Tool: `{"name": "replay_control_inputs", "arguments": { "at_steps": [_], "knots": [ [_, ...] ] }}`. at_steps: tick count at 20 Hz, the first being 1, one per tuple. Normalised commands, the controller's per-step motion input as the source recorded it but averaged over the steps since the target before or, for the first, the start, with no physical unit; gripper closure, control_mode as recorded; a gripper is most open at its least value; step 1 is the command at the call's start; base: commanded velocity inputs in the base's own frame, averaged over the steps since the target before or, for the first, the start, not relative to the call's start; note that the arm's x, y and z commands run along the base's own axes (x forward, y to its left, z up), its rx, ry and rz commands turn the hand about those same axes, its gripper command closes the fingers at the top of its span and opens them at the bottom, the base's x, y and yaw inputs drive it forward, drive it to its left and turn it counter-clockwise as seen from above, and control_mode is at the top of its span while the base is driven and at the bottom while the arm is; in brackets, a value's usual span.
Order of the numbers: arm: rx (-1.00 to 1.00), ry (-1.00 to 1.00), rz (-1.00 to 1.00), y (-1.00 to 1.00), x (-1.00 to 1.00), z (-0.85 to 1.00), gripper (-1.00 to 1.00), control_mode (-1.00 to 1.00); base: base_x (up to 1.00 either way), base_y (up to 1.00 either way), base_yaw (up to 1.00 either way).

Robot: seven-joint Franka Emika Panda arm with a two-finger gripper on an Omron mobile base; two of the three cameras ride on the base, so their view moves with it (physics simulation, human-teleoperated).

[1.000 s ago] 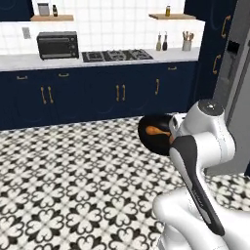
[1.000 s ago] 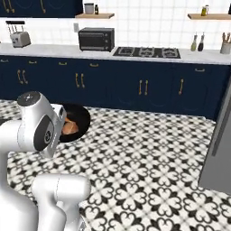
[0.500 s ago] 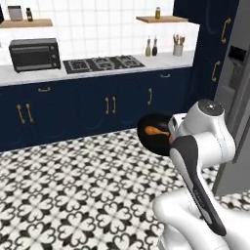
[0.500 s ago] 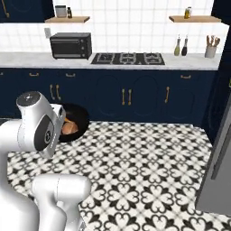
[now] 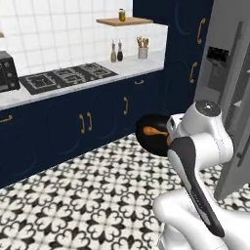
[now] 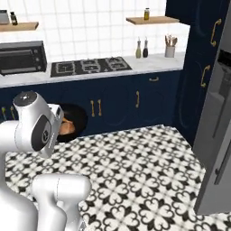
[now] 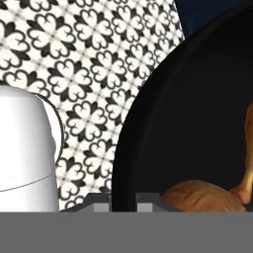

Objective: Pick the chicken drumstick and onion from their plates and place them in the bowl. Then put the bowl in the fridge.

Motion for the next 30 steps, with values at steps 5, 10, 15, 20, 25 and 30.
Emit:
{"name": "replay_control_inputs", "arguments": {
  "at_steps": [5,10,15,20,25,30],
  "knots": [
    [0.0,0.0,0.0,0.0,0.0,0.0,1.0,1.0,1.0,0.77,-0.62],
    [0.0,0.0,0.0,0.0,0.0,0.0,1.0,1.0,1.0,0.66,-0.69],
    [0.0,0.0,0.0,0.0,0.0,0.0,1.0,1.0,0.96,0.62,-0.72],
    [0.0,0.0,0.0,0.0,0.0,0.0,1.0,1.0,0.92,0.6,-0.73],
    [0.0,0.0,0.0,0.0,0.0,0.0,1.0,1.0,0.92,0.6,-0.73],
    [0.0,0.0,0.0,0.0,0.0,0.0,1.0,1.0,0.75,0.51,-0.59]
  ]
}}
